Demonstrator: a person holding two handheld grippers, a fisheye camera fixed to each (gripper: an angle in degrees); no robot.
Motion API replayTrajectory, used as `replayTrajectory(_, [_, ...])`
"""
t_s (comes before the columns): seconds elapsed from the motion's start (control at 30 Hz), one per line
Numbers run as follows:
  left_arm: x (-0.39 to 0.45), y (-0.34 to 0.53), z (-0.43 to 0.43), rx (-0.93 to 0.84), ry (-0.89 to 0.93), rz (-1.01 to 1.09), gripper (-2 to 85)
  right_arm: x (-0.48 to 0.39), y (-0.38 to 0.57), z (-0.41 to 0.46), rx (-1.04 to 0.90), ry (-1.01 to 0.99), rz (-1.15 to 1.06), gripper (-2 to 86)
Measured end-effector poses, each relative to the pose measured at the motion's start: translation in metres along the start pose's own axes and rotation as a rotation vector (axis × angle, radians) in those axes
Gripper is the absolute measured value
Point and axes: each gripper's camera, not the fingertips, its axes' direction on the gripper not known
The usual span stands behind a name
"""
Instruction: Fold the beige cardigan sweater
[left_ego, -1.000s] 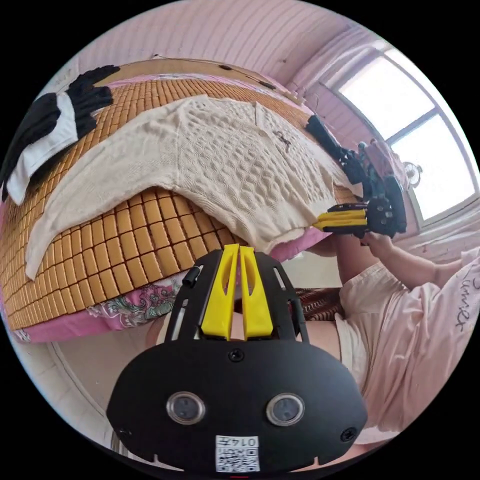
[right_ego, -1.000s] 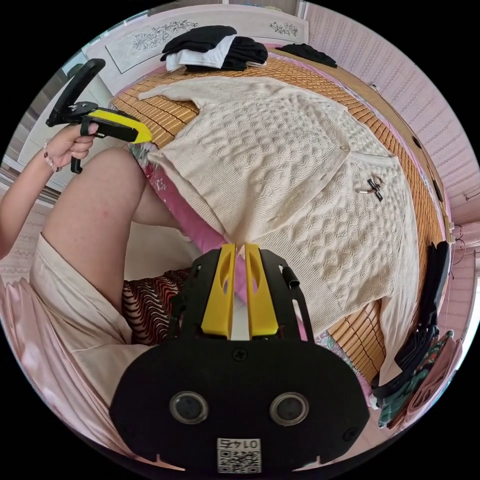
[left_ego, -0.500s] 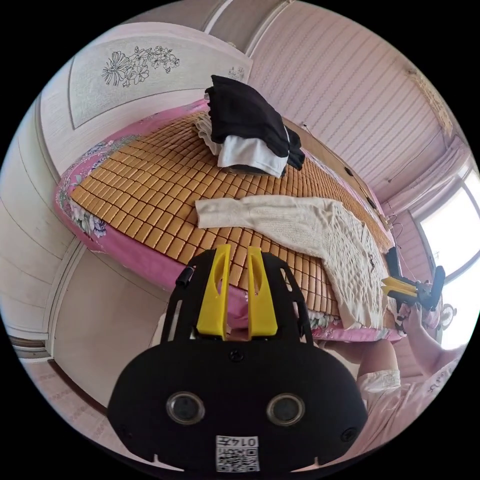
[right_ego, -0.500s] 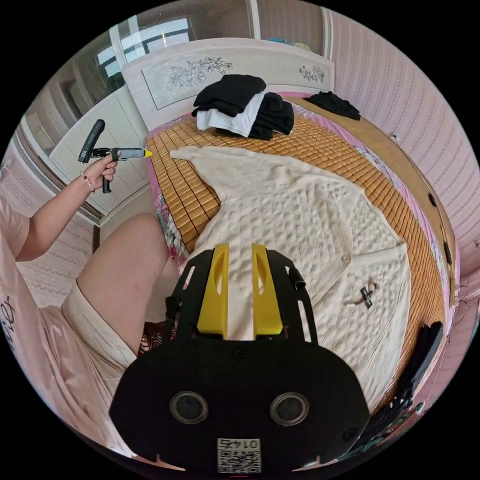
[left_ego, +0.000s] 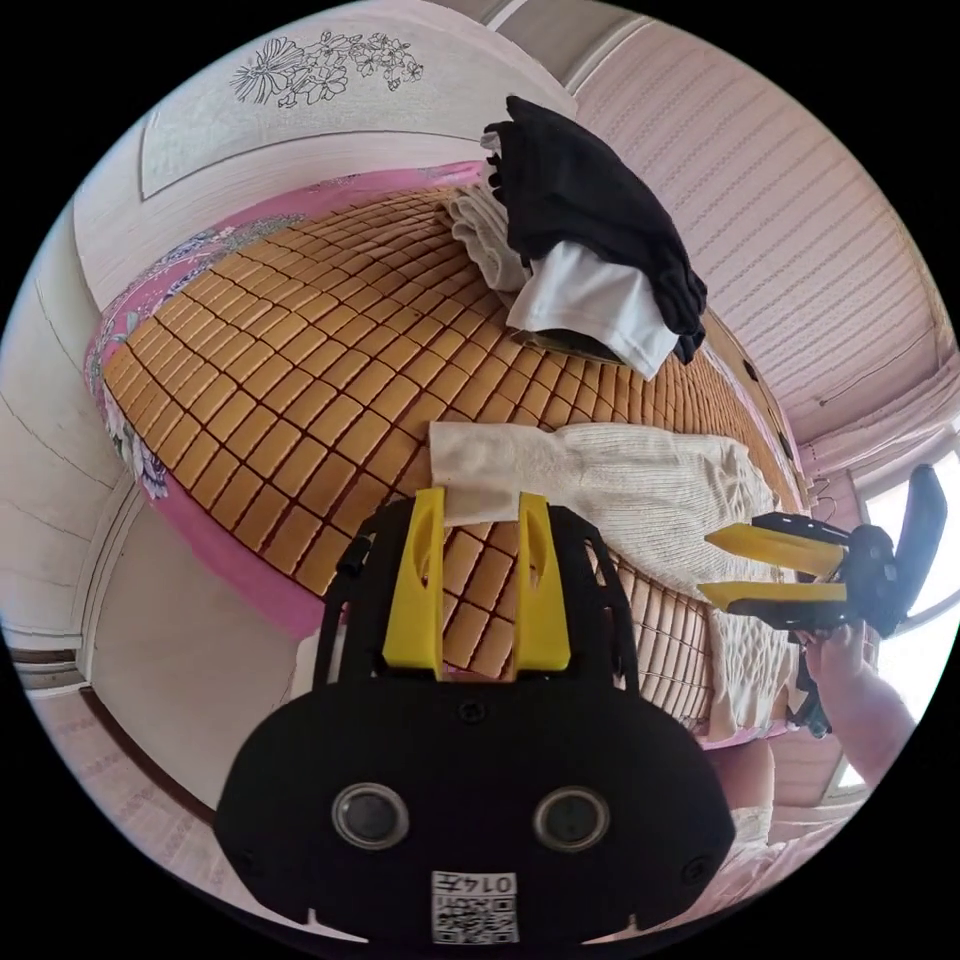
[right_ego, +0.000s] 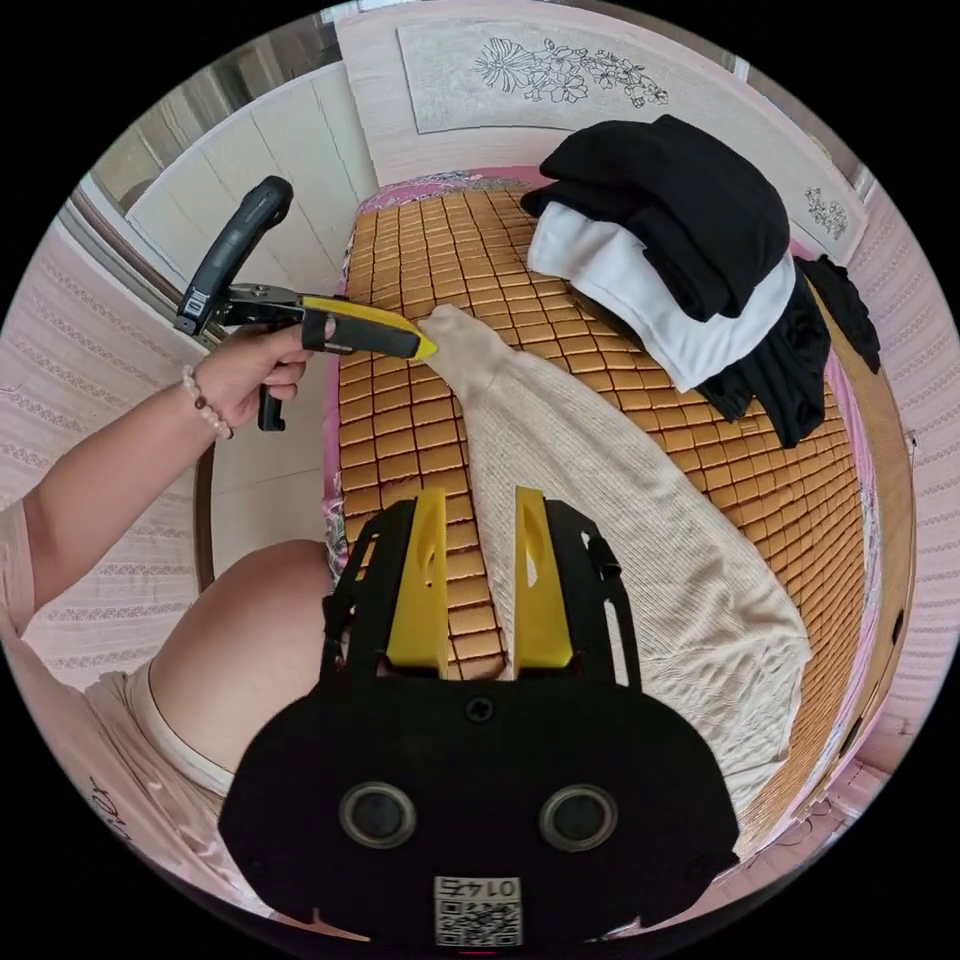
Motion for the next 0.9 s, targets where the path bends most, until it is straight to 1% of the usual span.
replayTrajectory(0.07, [0.001,0.000,0.000,0.000,-0.028,0.006,2.7,0.000,-0.009,0.013,-0.051,0.058,0.015,9.1])
replayTrajectory(0.1, [0.000,0.000,0.000,-0.008,-0.001,0.006,1.0,-0.001,-0.011,0.017,-0.073,0.071,0.014,8.7])
replayTrajectory(0.13, [0.000,0.001,0.000,-0.011,0.006,-0.003,0.4,-0.001,-0.013,0.027,-0.138,0.094,0.016,7.2])
replayTrajectory(0.17, [0.001,0.002,-0.002,-0.016,0.016,-0.007,-0.3,-0.001,-0.012,0.031,-0.163,0.093,0.016,4.9])
replayTrajectory(0.23, [0.005,0.005,-0.008,0.005,0.018,0.004,-0.7,0.002,-0.008,0.024,-0.136,0.135,0.041,1.9])
replayTrajectory(0.33, [0.017,0.009,-0.029,0.092,0.046,0.046,-0.9,0.011,0.002,0.014,-0.125,0.097,0.084,0.5])
replayTrajectory(0.4, [0.032,0.009,-0.053,0.168,0.106,0.080,-1.0,0.017,0.010,0.004,-0.097,0.072,0.117,0.1])
replayTrajectory(0.53, [0.072,0.003,-0.094,0.278,0.184,0.196,-1.0,0.036,0.043,-0.042,0.068,0.035,0.214,0.3])
replayTrajectory(0.63, [0.131,-0.008,-0.124,0.355,0.270,0.361,-0.9,0.059,0.084,-0.082,0.192,0.007,0.320,0.4])
replayTrajectory(0.7, [0.199,-0.012,-0.142,0.416,0.369,0.518,-0.7,0.075,0.118,-0.109,0.270,0.000,0.391,0.4])
replayTrajectory(0.73, [0.218,-0.012,-0.145,0.429,0.410,0.553,-0.6,0.085,0.144,-0.128,0.316,0.000,0.443,0.3])
replayTrajectory(0.8, [0.297,-0.009,-0.152,0.436,0.653,0.660,0.1,0.098,0.190,-0.158,0.395,0.014,0.527,0.2])
replayTrajectory(0.83, [0.318,-0.007,-0.152,0.425,0.720,0.688,1.1,0.105,0.224,-0.175,0.435,0.035,0.591,0.1])
replayTrajectory(0.87, [0.357,-0.002,-0.148,0.391,0.822,0.741,2.9,0.112,0.259,-0.187,0.446,0.066,0.671,0.3])
replayTrajectory(0.9, [0.391,0.004,-0.141,0.336,0.851,0.780,4.9,0.116,0.278,-0.190,0.443,0.080,0.715,0.4])
